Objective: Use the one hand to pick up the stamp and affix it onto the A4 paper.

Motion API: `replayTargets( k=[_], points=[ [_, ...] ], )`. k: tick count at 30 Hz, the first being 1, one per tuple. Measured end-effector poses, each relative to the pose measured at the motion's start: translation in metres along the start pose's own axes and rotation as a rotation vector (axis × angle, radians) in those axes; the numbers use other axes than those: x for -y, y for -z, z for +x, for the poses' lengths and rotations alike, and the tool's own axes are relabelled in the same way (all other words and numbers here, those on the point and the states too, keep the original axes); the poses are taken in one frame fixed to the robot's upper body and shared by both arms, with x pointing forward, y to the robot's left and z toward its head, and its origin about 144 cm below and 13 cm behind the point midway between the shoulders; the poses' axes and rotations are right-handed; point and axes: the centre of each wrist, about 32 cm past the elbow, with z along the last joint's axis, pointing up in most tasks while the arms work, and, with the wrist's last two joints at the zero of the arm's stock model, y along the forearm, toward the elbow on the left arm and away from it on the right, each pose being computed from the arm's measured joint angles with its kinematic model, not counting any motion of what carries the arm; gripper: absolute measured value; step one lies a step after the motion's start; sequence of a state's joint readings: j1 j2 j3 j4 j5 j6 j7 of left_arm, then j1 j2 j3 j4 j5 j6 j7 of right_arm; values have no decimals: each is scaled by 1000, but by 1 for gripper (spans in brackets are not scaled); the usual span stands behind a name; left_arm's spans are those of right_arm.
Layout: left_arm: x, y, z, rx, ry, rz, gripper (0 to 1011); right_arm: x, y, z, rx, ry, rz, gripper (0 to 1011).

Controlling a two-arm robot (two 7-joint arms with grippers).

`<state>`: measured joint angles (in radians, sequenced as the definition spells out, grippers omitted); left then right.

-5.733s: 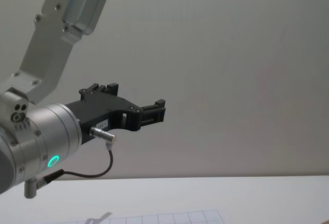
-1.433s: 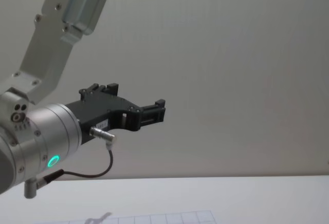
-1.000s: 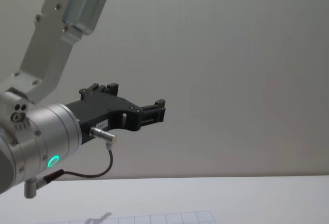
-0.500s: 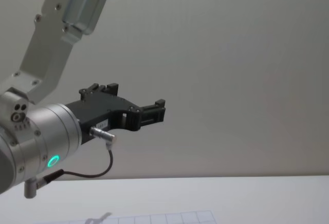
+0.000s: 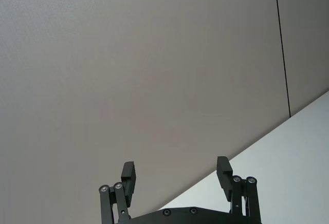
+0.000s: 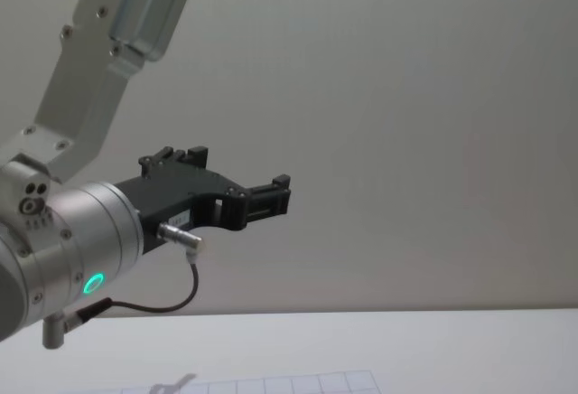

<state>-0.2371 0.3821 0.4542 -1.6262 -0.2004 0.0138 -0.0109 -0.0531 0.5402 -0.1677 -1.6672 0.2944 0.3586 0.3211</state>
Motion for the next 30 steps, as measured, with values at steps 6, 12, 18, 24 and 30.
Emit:
replayTargets(
  k=[6, 12, 18, 24, 30],
  points=[
    [0, 0, 0, 0, 0, 0, 1001, -4, -1, -1, 1, -9, -2, 220],
    [0, 0, 0, 0, 0, 0, 1001, -8, -2, -2, 3, -16, -2, 299],
    [0, 0, 0, 0, 0, 0, 1001, -10, -2, -3, 4, -20, -2, 506],
    [0, 0, 0, 0, 0, 0, 1001, -11, -2, -3, 4, -23, -3, 684],
    [0, 0, 0, 0, 0, 0, 1001, -11, -3, -4, 4, -24, -3, 868]
  ],
)
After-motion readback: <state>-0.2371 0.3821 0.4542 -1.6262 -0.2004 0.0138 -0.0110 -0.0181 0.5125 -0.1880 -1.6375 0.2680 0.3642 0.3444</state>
